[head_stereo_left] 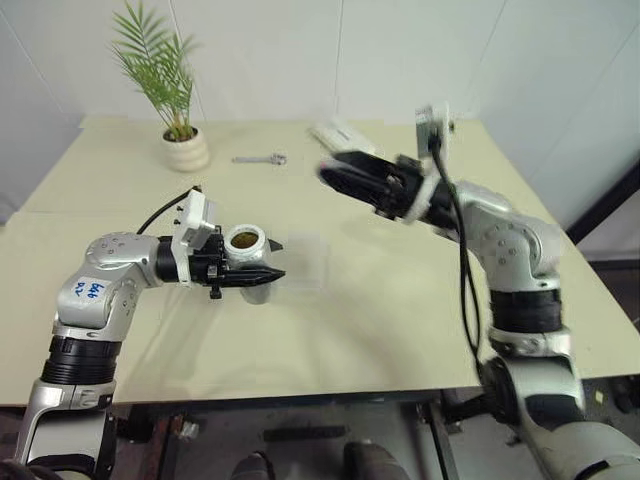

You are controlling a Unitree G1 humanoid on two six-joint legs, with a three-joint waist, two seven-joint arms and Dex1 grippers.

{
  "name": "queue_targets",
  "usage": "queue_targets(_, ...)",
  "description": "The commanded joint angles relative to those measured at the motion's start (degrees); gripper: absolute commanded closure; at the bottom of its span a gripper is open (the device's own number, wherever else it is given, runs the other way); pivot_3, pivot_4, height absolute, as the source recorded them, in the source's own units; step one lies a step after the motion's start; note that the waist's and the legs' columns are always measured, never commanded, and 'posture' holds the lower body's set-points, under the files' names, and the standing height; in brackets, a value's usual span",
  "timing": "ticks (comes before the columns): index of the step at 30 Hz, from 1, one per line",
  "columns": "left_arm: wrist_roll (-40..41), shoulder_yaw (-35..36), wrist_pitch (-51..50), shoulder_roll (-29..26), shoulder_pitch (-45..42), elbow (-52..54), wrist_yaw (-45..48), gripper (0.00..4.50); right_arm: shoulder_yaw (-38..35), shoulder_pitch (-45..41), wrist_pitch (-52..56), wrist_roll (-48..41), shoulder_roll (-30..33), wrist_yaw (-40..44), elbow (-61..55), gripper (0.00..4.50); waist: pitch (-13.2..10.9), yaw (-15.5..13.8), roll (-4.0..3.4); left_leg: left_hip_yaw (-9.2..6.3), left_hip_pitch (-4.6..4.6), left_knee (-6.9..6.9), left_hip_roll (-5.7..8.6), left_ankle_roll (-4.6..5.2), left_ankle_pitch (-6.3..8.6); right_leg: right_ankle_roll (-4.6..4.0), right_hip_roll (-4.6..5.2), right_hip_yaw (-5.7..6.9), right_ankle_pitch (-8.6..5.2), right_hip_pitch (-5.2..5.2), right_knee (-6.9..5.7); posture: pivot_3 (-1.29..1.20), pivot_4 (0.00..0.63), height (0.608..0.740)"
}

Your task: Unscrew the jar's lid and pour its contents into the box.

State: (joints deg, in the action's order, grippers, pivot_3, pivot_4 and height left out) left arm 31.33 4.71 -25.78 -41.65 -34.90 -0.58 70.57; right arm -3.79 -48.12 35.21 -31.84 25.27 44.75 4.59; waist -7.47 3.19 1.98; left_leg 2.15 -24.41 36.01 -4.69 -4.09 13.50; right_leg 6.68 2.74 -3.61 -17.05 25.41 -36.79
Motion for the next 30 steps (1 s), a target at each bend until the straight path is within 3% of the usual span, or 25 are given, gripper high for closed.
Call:
queue_targets(1, 0.75, 1.57, 0.56, -0.18, -0.23, 0.7, -0.42, 2.47, 0.92, 4.54, -14.65, 8.54, 0.8, -0.27, 4.86, 1.98, 0.04, 0.07, 0.01, 0.08, 0.04, 0.05, 0.02, 0.02, 0.01, 0.05, 0.01, -0.07, 0.04, -0.02, 0.15, 0.0, 0.0, 0.74)
queue_targets(6, 0.56, 1.44, 0.4, 0.29, -1.06, 0.18, -0.61, 2.47, -0.97, 9.5, -27.55, 14.35, 0.17, -2.68, 17.22, 1.98, 0.08, 1.2, 0.03, 0.15, 0.34, 0.06, 0.01, 0.18, -0.17, -0.07, -0.1, -0.24, 0.39, -0.09, -0.11, 0.0, 0.0, 0.74)
queue_targets(11, 0.51, 0.99, 0.19, 0.49, -1.58, 0.0, -0.47, 2.47, -2.01, 12.25, -32.26, 15.73, -0.71, -3.66, 23.67, 1.98, 0.1, 1.93, 0.05, 0.15, 0.79, 0.04, 0.01, 0.19, -0.34, -0.08, -0.11, -0.3, 0.63, -0.58, -0.08, 0.0, 0.0, 0.74)
queue_targets(13, 0.38, 0.89, 0.25, 0.44, -1.78, -0.29, -0.43, 2.47, -1.31, 12.95, -32.88, 16.77, -0.77, -3.24, 25.1, 1.98, 0.1, 2.35, 0.05, 0.2, 1.16, 0.0, 0.01, 0.2, -0.33, -0.07, -0.11, -0.37, 0.64, -0.93, -0.05, 0.0, 0.0, 0.74)
queue_targets(25, -0.75, 0.61, 1.45, 1.17, -1.59, -3.25, -0.95, 2.47, -0.68, 12.92, -28.87, 19.55, -2.35, -4.34, 28.95, 1.98, 0.25, 3.42, 0.03, 0.18, 1.21, 0.02, 0.01, 0.2, -0.38, -0.05, -0.14, -0.46, 0.69, -0.96, -0.15, 0.0, 0.0, 0.74)
queue_targets(30, -1.2, 0.33, 1.5, 1.83, -2.09, -3.69, -1.76, 2.47, -1.46, 12.75, -26.53, 19.74, -0.91, -4.39, 28.7, 0.4, 0.27, 3.32, 0.03, 0.18, 1.21, 0.04, 0.01, 0.2, -0.38, -0.05, -0.14, -0.46, 0.69, -0.96, -0.19, 0.0, 0.0, 0.74)
